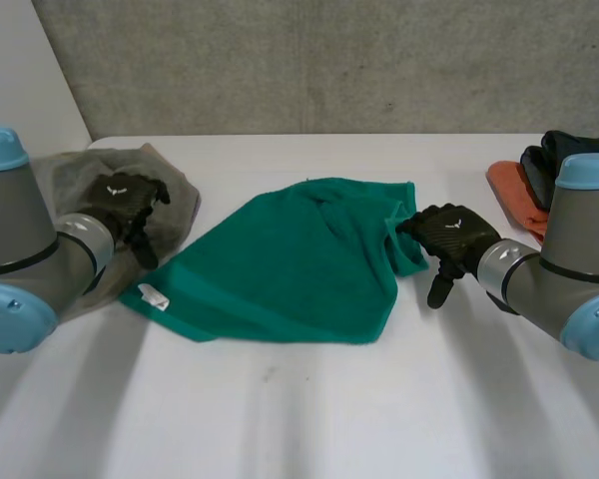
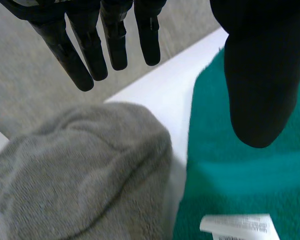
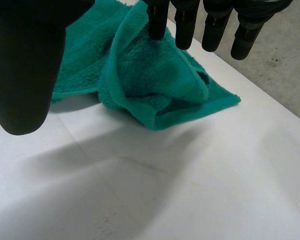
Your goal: Fold the laundry.
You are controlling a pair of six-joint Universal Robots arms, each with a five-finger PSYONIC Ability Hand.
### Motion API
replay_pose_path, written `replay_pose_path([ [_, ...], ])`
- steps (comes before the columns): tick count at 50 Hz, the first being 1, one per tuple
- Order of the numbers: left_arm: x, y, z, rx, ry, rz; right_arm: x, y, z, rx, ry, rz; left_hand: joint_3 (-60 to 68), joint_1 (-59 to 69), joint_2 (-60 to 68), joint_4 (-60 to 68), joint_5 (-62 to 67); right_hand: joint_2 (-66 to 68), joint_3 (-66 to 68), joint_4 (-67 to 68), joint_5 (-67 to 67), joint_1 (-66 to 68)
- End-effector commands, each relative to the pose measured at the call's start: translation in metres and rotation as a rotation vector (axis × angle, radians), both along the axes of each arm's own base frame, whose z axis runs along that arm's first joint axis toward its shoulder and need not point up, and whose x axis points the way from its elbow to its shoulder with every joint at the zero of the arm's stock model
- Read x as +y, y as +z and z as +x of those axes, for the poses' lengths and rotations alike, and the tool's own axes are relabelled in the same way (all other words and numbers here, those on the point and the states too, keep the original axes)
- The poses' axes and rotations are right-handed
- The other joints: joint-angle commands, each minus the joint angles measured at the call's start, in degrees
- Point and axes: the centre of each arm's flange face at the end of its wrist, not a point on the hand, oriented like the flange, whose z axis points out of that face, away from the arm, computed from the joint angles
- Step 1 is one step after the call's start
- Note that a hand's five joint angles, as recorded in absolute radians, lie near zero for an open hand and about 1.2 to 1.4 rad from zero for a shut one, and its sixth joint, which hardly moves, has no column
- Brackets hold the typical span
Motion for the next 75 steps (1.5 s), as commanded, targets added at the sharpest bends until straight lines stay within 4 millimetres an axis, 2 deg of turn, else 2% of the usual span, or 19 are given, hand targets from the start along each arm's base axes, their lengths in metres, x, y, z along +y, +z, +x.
replay_pose_path([
  [1, -0.018, -0.036, 0.004, -0.044, 0.003, 0.086, 0.003, -0.006, 0.001, 0.015, 0.01, 0.009, 2.8, 2.2, 2.6, 3.1, 3.7, -1.9, -1.9, -1.8, -2.8, -2.7],
  [6, -0.027, -0.062, 0.004, -0.096, -0.013, 0.125, 0.005, -0.011, 0.002, 0.03, 0.02, 0.014, 6.3, 5.8, 6.2, 6.7, 7.2, -1.9, -1.9, -1.8, -2.8, -2.7],
  [12, -0.036, -0.076, 0.007, -0.148, -0.002, 0.135, 0.007, -0.014, 0.002, 0.046, 0.029, 0.016, 8.3, 7.8, 8.2, 8.7, 9.2, -1.9, -1.9, -1.8, -2.8, -2.7],
  [17, -0.039, -0.084, 0.007, -0.174, -0.001, 0.142, 0.008, -0.016, 0.003, 0.053, 0.035, 0.017, 16.5, 16.0, 16.4, 16.9, 17.4, -1.9, -1.9, -1.8, -2.8, -2.7],
  [20, -0.039, -0.084, 0.006, -0.173, -0.005, 0.144, 0.009, -0.015, 0.003, 0.053, 0.035, 0.017, 37.2, 36.6, 37.1, 37.5, 38.1, -1.9, -1.9, -1.8, -2.8, -2.7],
  [21, -0.039, -0.082, 0.007, -0.174, -0.002, 0.141, 0.009, -0.015, 0.003, 0.054, 0.036, 0.017, 48.1, 47.5, 47.9, 48.4, 49.0, -1.9, -1.9, -1.8, -2.8, -2.7],
  [22, -0.038, -0.078, 0.007, -0.174, 0.001, 0.138, 0.01, -0.014, 0.003, 0.055, 0.038, 0.014, 58.7, 58.1, 58.5, 59.0, 59.6, -1.9, -1.9, -1.8, -2.8, -2.7],
  [25, -0.035, -0.06, 0.007, -0.153, 0.009, 0.102, 0.012, -0.01, 0.003, 0.057, 0.04, 0.004, 58.8, 58.2, 58.6, 59.1, 59.7, -1.9, -1.9, -1.8, -2.8, -2.7],
  [28, -0.028, -0.017, 0.001, -0.083, 0.0, -0.018, 0.014, -0.002, 0.004, 0.053, 0.045, -0.018, 58.8, 58.2, 58.6, 59.1, 59.7, -1.9, -1.9, -1.8, -2.8, -2.7],
  [29, -0.022, 0.01, -0.003, -0.033, -0.007, -0.096, 0.014, 0.001, 0.005, 0.051, 0.047, -0.026, 58.8, 58.2, 58.6, 59.1, 59.7, -1.9, -1.9, -1.8, -2.8, -2.7],
  [33, -0.004, 0.058, -0.014, 0.068, -0.033, -0.219, 0.011, 0.016, 0.005, 0.029, 0.041, -0.065, 58.8, 58.2, 58.6, 59.1, 59.7, -1.9, -1.9, -1.8, -2.8, -2.7],
  [40, 0.022, 0.076, -0.032, 0.083, -0.108, -0.233, -0.008, 0.045, 0.013, -0.038, 0.042, -0.155, 58.8, 58.2, 58.6, 59.1, 59.7, -1.9, -1.9, -1.8, -2.8, -2.7],
  [44, 0.053, 0.098, -0.04, 0.038, -0.18, -0.259, -0.021, 0.052, 0.029, -0.101, 0.112, -0.18, 58.8, 58.2, 58.6, 59.1, 59.7, -1.9, -1.9, -1.8, -2.8, -2.7],
  [46, 0.071, 0.108, -0.043, 0.004, -0.222, -0.277, -0.026, 0.053, 0.044, -0.147, 0.187, -0.187, 58.8, 58.2, 58.6, 59.1, 59.7, -1.9, -1.9, -1.8, -2.8, -2.7],
  [52, 0.109, 0.127, -0.046, -0.031, -0.304, -0.325, -0.036, 0.039, 0.076, -0.241, 0.321, -0.167, 58.8, 58.2, 58.6, 59.1, 59.7, -1.9, -1.9, -1.8, -2.8, -2.7],
  [58, 0.148, 0.143, -0.048, -0.032, -0.374, -0.388, -0.045, 0.009, 0.106, -0.311, 0.373, -0.125, 58.8, 58.2, 58.6, 59.1, 59.7, -1.9, -1.9, -1.8, -2.8, -2.7],
  [67, 0.169, 0.146, -0.041, -0.025, -0.404, -0.408, -0.027, -0.025, 0.143, -0.353, 0.443, -0.074, 58.8, 58.2, 58.6, 59.1, 59.7, 1.5, 1.4, 1.5, 0.6, 0.6],
  [69, 0.168, 0.145, -0.04, -0.019, -0.408, -0.406, -0.02, -0.035, 0.151, -0.367, 0.473, -0.049, 58.8, 58.2, 58.6, 59.1, 59.7, 15.6, 15.5, 15.6, 14.7, 14.7],
  [75, 0.151, 0.153, -0.034, 0.009, -0.381, -0.441, 0.005, -0.045, 0.168, -0.39, 0.58, 0.017, 58.8, 58.2, 58.6, 59.1, 59.7, 17.8, 17.8, 17.9, 16.9, 17.0],
])
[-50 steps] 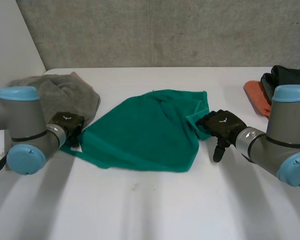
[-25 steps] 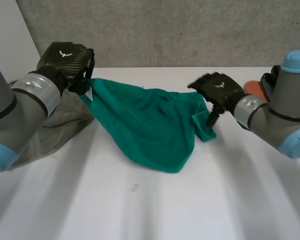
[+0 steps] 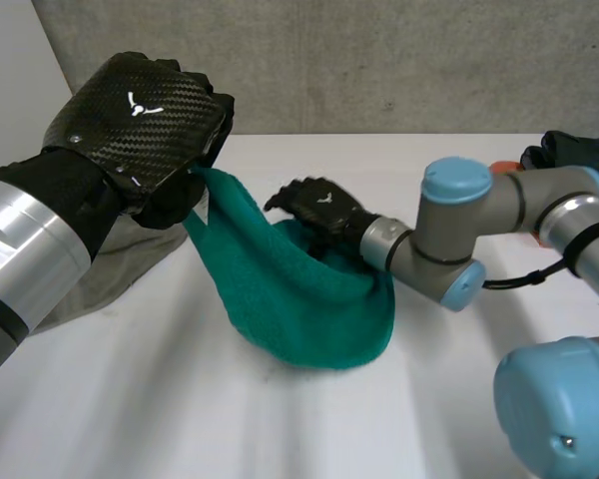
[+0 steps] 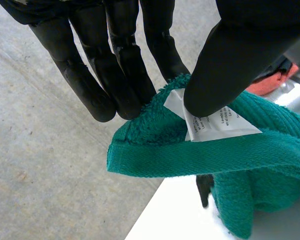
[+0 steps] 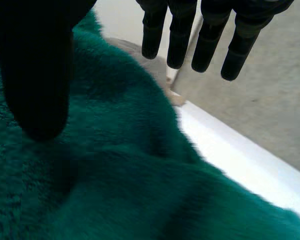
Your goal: Fold the laundry.
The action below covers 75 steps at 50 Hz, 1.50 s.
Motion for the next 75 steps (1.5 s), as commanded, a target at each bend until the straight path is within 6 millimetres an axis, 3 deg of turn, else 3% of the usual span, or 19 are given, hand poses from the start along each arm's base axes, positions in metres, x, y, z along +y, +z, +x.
replay_pose_path([
  [1, -0.021, 0.01, 0.007, 0.054, 0.017, -0.036, 0.032, -0.015, 0.021, -0.008, 0.152, 0.059, 11.9, 15.0, 11.4, 11.5, 13.9, 12.0, 11.9, 11.9, 11.3, 11.4],
  [4, -0.026, 0.018, 0.008, 0.081, 0.011, -0.067, 0.038, -0.015, 0.022, -0.008, 0.191, 0.07, 11.9, 15.0, 11.4, 11.5, 13.9, 27.3, 27.2, 27.2, 26.7, 26.8],
  [6, -0.033, 0.025, 0.008, 0.098, 0.007, -0.087, 0.038, -0.01, 0.024, -0.014, 0.201, 0.055, 11.9, 15.0, 11.4, 11.5, 13.9, 56.3, 56.1, 56.1, 55.6, 55.7],
  [8, -0.041, 0.026, 0.008, 0.106, 0.014, -0.09, 0.03, -0.001, 0.024, -0.028, 0.168, 0.006, 11.9, 15.0, 11.4, 11.5, 13.9, 56.3, 56.2, 56.2, 55.7, 55.8],
  [12, -0.064, 0.031, 0.007, 0.121, 0.039, -0.107, -0.042, 0.062, -0.004, -0.151, -0.184, -0.261, 11.9, 15.0, 11.4, 11.5, 13.9, 56.3, 56.2, 56.2, 55.7, 55.8],
  [14, -0.08, 0.037, 0.008, 0.13, 0.069, -0.129, -0.072, 0.11, -0.027, -0.248, -0.394, -0.408, 11.9, 15.0, 11.4, 11.5, 13.9, 56.3, 56.2, 56.2, 55.7, 55.8],
  [16, -0.095, 0.045, 0.011, 0.144, 0.112, -0.157, -0.087, 0.155, -0.052, -0.315, -0.518, -0.505, 11.9, 15.0, 11.4, 11.5, 13.9, 56.3, 56.2, 56.2, 55.7, 55.8],
  [19, -0.115, 0.053, 0.014, 0.169, 0.166, -0.189, -0.084, 0.191, -0.073, -0.308, -0.562, -0.534, 11.9, 15.0, 11.4, 11.5, 13.9, 56.3, 56.2, 56.2, 55.7, 55.8],
  [22, -0.132, 0.054, 0.014, 0.184, 0.21, -0.205, -0.073, 0.2, -0.085, -0.249, -0.577, -0.491, 11.9, 15.0, 11.4, 11.5, 13.9, 56.3, 56.2, 56.2, 55.7, 55.8],
  [30, -0.179, 0.005, 0.007, 0.148, 0.284, -0.107, -0.012, 0.163, -0.115, -0.014, -0.543, -0.248, 11.9, 15.0, 11.4, 11.5, 13.9, 56.3, 56.2, 56.2, 55.7, 55.8],
  [38, -0.198, -0.108, -0.003, 0.001, 0.281, 0.155, 0.061, 0.062, -0.12, 0.174, -0.383, -0.027, 11.9, 15.0, 11.4, 11.5, 13.9, 56.3, 56.2, 56.2, 55.7, 55.8],
  [42, -0.198, -0.142, -0.004, -0.051, 0.281, 0.233, 0.081, 0.01, -0.112, 0.248, -0.316, 0.019, 11.9, 15.0, 11.4, 11.5, 13.9, 47.8, 47.7, 47.7, 47.2, 47.3],
  [45, -0.194, -0.149, -0.004, -0.072, 0.283, 0.255, 0.08, -0.001, -0.112, 0.281, -0.32, 0.012, 11.9, 15.0, 11.4, 11.5, 13.9, 38.4, 38.2, 38.2, 37.7, 37.8],
  [48, -0.189, -0.15, -0.002, -0.085, 0.283, 0.268, 0.076, 0.002, -0.114, 0.311, -0.352, 0.011, 11.9, 15.0, 11.4, 11.5, 13.9, 12.6, 12.5, 12.5, 12.0, 12.1],
  [52, -0.179, -0.138, 0.005, -0.08, 0.287, 0.257, 0.07, 0.038, -0.121, 0.301, -0.402, 0.003, 11.9, 15.0, 11.4, 11.5, 13.9, -4.9, -5.0, -5.0, -5.5, -5.4],
  [55, -0.172, -0.127, 0.01, -0.07, 0.288, 0.238, 0.062, 0.069, -0.13, 0.282, -0.427, -0.01, 11.9, 15.0, 11.4, 11.5, 13.9, -7.6, -7.7, -7.7, -8.3, -8.2],
  [61, -0.154, -0.108, 0.019, -0.053, 0.271, 0.21, 0.038, 0.092, -0.148, 0.31, -0.413, 0.001, 11.9, 15.0, 11.4, 11.5, 13.9, -10.0, -10.1, -10.1, -10.6, -10.5],
  [66, -0.138, -0.098, 0.023, -0.045, 0.237, 0.19, 0.013, 0.097, -0.162, 0.433, -0.359, -0.044, 11.9, 15.0, 11.4, 11.5, 13.9, -8.9, -9.1, -9.1, -9.6, -9.5],
  [75, -0.128, -0.083, 0.033, -0.028, 0.246, 0.157, 0.001, 0.073, -0.173, 0.702, -0.154, -0.102, 11.9, 15.0, 11.4, 11.5, 13.9, 1.3, 1.2, 1.2, 0.6, 0.7],
])
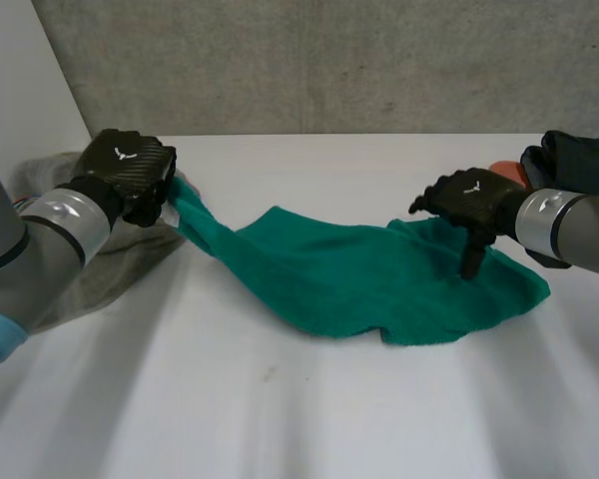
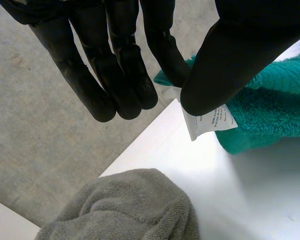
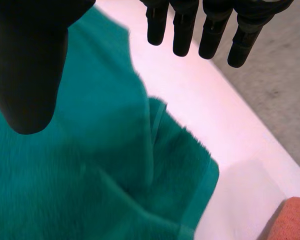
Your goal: Fold the laundry.
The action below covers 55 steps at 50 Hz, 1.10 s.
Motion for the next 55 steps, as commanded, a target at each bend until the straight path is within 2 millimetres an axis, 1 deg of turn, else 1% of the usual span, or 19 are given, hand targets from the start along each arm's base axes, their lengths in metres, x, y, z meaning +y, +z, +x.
replay_pose_path([
  [1, 0.006, 0.012, 0.007, 0.01, 0.009, -0.028, -0.007, -0.022, -0.008, 0.202, 0.141, 0.036, 11.8, 14.2, 11.3, 11.5, 12.7, 8.9, 8.8, 9.1, 8.3, 9.1],
  [12, -0.002, 0.013, 0.011, 0.006, 0.016, -0.038, -0.016, -0.066, -0.009, 0.275, 0.071, 0.092, 11.8, 14.2, 11.3, 11.5, 12.7, 24.0, 23.9, 24.2, 23.5, 24.2],
  [13, -0.004, 0.012, 0.011, 0.006, 0.019, -0.037, -0.016, -0.068, -0.009, 0.273, 0.066, 0.092, 11.8, 14.2, 11.3, 11.5, 12.7, 28.5, 28.4, 28.7, 28.0, 28.8],
  [15, -0.011, 0.009, 0.011, 0.0, 0.025, -0.036, -0.019, -0.069, -0.007, 0.26, 0.048, 0.075, 11.8, 14.2, 11.3, 11.5, 12.7, 63.6, 63.5, 63.8, 63.1, 63.8],
  [17, -0.017, 0.008, 0.01, -0.001, 0.025, -0.043, -0.026, -0.061, -0.006, 0.242, 0.028, 0.02, 11.8, 14.2, 11.3, 11.5, 12.7, 63.8, 63.6, 64.0, 63.2, 64.0],
  [21, -0.042, 0.031, 0.006, 0.015, 0.037, -0.165, -0.061, -0.007, -0.002, 0.091, -0.099, -0.253, 11.8, 14.2, 11.3, 11.5, 12.7, 63.8, 63.6, 64.0, 63.2, 64.0],
  [22, -0.056, 0.055, 0.005, 0.042, 0.054, -0.273, -0.076, 0.025, -0.003, -0.029, -0.176, -0.383, 11.8, 14.2, 11.3, 11.5, 12.7, 63.8, 63.6, 64.0, 63.2, 64.0],
  [25, -0.075, 0.099, 0.005, 0.107, 0.093, -0.451, -0.093, 0.088, -0.008, -0.282, -0.282, -0.62, 11.8, 14.2, 11.3, 11.5, 12.7, 63.8, 63.6, 64.0, 63.2, 64.0],
  [26, -0.083, 0.128, 0.007, 0.163, 0.124, -0.567, -0.095, 0.12, -0.011, -0.405, -0.312, -0.732, 11.8, 14.2, 11.3, 11.5, 12.7, 63.8, 63.6, 64.0, 63.2, 64.0],
  [28, -0.09, 0.167, 0.012, 0.267, 0.177, -0.718, -0.094, 0.16, -0.016, -0.611, -0.326, -0.88, 11.8, 14.2, 11.3, 11.5, 12.7, 63.8, 63.6, 64.0, 63.2, 64.0],
  [32, -0.092, 0.198, 0.016, 0.404, 0.213, -0.831, -0.087, 0.16, -0.012, -0.671, -0.305, -0.883, 11.8, 14.2, 11.3, 11.5, 12.7, 63.8, 63.6, 64.0, 63.2, 64.0],
  [37, -0.101, 0.163, 0.008, 0.4, 0.184, -0.705, -0.075, 0.126, 0.003, -0.599, -0.211, -0.721, 11.8, 14.2, 11.3, 11.5, 12.7, 63.8, 63.6, 64.0, 63.2, 64.0],
  [41, -0.107, 0.102, 0.003, 0.325, 0.165, -0.519, -0.069, 0.085, 0.007, -0.536, -0.166, -0.568, 11.8, 14.2, 11.3, 11.5, 12.7, 63.8, 63.6, 64.0, 63.2, 64.0],
  [42, -0.106, 0.078, 0.003, 0.292, 0.163, -0.452, -0.065, 0.067, 0.01, -0.51, -0.153, -0.508, 11.8, 14.2, 11.3, 11.5, 12.7, 63.8, 63.6, 64.0, 63.2, 64.0],
  [44, -0.105, 0.056, 0.005, 0.26, 0.166, -0.399, -0.062, 0.046, 0.011, -0.477, -0.148, -0.45, 11.8, 14.2, 11.3, 11.5, 12.7, 63.8, 63.6, 64.0, 63.2, 64.0],
  [49, -0.094, -0.024, 0.014, 0.137, 0.17, -0.188, -0.043, -0.022, 0.005, -0.344, -0.172, -0.241, 11.8, 14.2, 11.3, 11.5, 12.7, 63.8, 63.6, 64.0, 63.2, 64.0],
  [50, -0.091, -0.034, 0.015, 0.12, 0.168, -0.157, -0.033, -0.045, 0.003, -0.295, -0.178, -0.164, 11.8, 14.2, 11.3, 11.5, 12.7, 63.8, 63.6, 64.0, 63.2, 64.0],
  [53, -0.08, -0.066, 0.02, 0.059, 0.163, -0.066, -0.012, -0.079, -0.004, -0.199, -0.187, -0.026, 11.8, 14.2, 11.3, 11.5, 12.7, 63.8, 63.6, 64.0, 63.2, 64.0],
  [55, -0.076, -0.074, 0.022, 0.036, 0.157, -0.038, -0.003, -0.088, -0.007, -0.159, -0.185, 0.025, 11.8, 14.2, 11.3, 11.5, 12.7, 57.6, 57.4, 57.8, 57.0, 57.8],
])
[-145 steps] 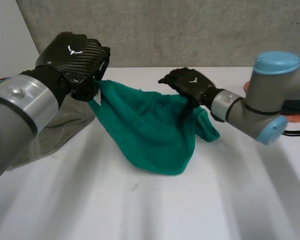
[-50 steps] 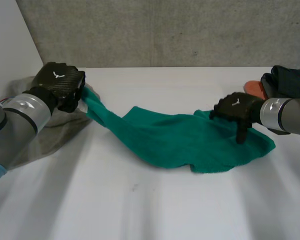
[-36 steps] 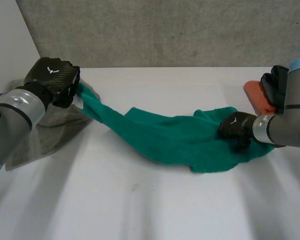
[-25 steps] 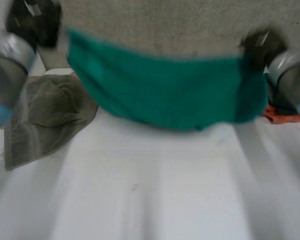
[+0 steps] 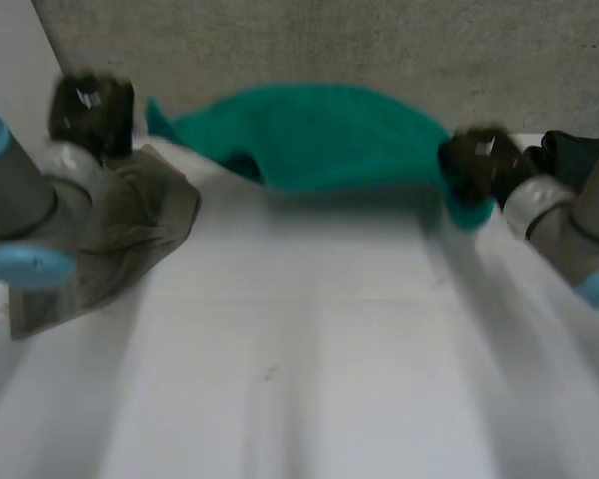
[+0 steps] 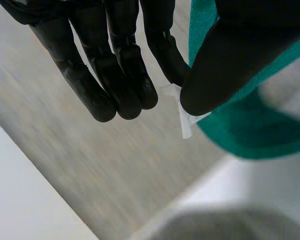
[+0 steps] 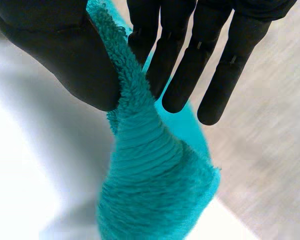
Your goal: Fold the laundry.
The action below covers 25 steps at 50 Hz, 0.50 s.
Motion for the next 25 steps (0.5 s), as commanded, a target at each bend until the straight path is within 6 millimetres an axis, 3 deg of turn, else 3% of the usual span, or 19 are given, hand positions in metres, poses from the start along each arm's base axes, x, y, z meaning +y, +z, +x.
replay_pose_path([
  [1, 0.021, -0.06, 0.011, -0.107, -0.014, 0.184, 0.04, -0.064, -0.014, 0.164, 0.011, 0.277, 11.8, 14.2, 11.3, 11.3, 12.5, 1.1, 0.3, -0.1, 1.2, 3.7],
  [4, 0.025, -0.061, 0.014, -0.14, -0.02, 0.199, 0.044, -0.05, -0.019, 0.186, 0.006, 0.296, 11.8, 14.2, 11.3, 11.3, 12.5, -22.2, -23.1, -23.5, -22.1, -19.7],
  [7, 0.025, -0.055, 0.016, -0.142, -0.019, 0.188, 0.042, -0.024, -0.021, 0.185, -0.008, 0.258, 11.8, 14.2, 11.3, 11.3, 12.5, -34.0, -34.9, -35.3, -34.0, -31.5],
  [10, 0.025, -0.049, 0.018, -0.14, -0.015, 0.174, 0.043, -0.012, -0.021, 0.218, -0.012, 0.25, 11.8, 14.2, 11.3, 11.3, 12.5, -42.6, -43.5, -43.9, -42.6, -40.1],
  [17, 0.03, -0.043, 0.015, -0.135, -0.024, 0.164, 0.027, 0.003, -0.026, 0.423, -0.036, 0.214, 11.8, 14.2, 11.3, 11.3, 12.5, -44.2, -45.0, -45.4, -44.1, -41.6],
  [25, 0.035, -0.047, 0.011, -0.138, -0.04, 0.181, 0.005, -0.009, -0.025, 0.564, -0.002, 0.182, 11.8, 14.2, 11.3, 11.3, 12.5, -43.8, -44.7, -45.1, -43.8, -41.3],
])
